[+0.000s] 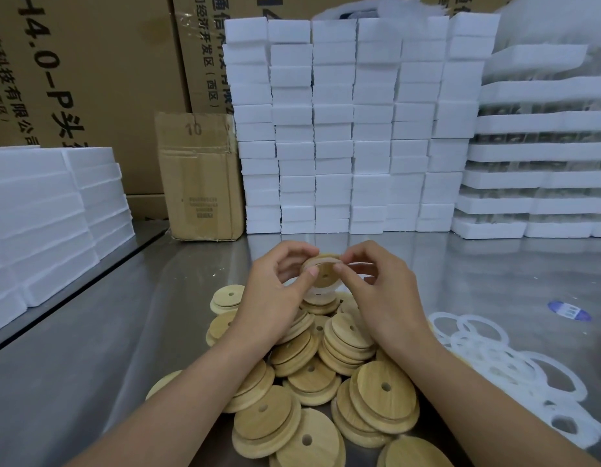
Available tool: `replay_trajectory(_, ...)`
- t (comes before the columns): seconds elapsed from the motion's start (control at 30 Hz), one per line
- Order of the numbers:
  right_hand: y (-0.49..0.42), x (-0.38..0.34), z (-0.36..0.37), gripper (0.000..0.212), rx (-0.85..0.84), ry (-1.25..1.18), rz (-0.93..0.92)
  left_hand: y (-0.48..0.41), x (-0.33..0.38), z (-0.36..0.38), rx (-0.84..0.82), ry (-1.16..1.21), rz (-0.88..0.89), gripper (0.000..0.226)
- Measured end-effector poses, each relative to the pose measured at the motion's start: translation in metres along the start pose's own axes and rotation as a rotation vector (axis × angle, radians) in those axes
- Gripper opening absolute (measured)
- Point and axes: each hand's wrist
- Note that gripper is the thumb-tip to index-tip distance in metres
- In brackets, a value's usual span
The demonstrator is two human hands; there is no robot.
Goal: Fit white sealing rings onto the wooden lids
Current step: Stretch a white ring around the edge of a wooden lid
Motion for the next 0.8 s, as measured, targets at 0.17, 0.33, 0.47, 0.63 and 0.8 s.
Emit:
replay_trajectory(0.17,-0.0023,-0.0008,-0.0014,0.007,0.000,-0.088,0.044,-0.0013,-0.0024,-0.0015,0.024,0.018,-0.035,0.021)
replay_trajectory(0.33,-0.0038,0.0005,-0.0012,0.009,0.006,-0.110,0.076,-0.0024,-0.0043,-0.0012,0.016,0.055,-0.066,0.023)
replay_trajectory(0.47,-0.0050,0.0024,-0.0002,0.011,0.002,-0.093,0.111,-0.0027,-0.0044,-0.0013,0.014,0.109,-0.090,0.025)
replay_trajectory(0.63,-0.0065,0.0051,0.0013,0.013,0.009,-0.068,0.145,-0.0019,-0.0040,-0.0011,0.027,0.169,-0.118,0.016)
replay_trajectory(0.8,-0.0053,0.0074,0.0033,0.014,-0.011,-0.054,0.159,-0.0011,-0.0025,-0.0024,0.035,0.217,-0.136,0.017)
Point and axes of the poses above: each hand's wrist, its own y-axis away from the middle knuckle, its own z-axis out of the palm, x = y × z, and after that the axes turned 1 degree about y, right-handed
